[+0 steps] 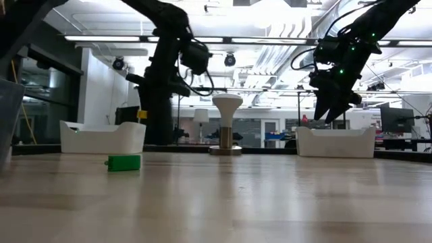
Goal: Pick and place Stapler, Stapler remover, tape
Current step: Put the yellow stapler into the left white bin
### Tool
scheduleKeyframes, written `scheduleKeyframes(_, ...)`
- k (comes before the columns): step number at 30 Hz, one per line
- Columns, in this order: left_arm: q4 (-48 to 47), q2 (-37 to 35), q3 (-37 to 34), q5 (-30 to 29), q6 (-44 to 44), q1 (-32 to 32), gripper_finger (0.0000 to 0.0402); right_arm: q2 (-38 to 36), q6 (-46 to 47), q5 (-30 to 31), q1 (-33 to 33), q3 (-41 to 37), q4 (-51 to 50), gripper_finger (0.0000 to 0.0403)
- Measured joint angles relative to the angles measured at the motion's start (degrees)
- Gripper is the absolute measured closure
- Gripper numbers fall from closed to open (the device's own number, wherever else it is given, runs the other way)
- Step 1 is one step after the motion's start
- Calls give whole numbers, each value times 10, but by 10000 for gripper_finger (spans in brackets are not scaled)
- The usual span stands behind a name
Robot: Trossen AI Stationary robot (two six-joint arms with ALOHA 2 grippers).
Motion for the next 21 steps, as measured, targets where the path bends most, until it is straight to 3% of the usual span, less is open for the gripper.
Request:
scheduleKeyframes(10,-2,-37,0,-41,75,139,348,0,27,4,0,0,0,104)
scheduleKeyframes(21,41,-35,-58,-10,98,221,348,0,41,9,0,0,-2,104)
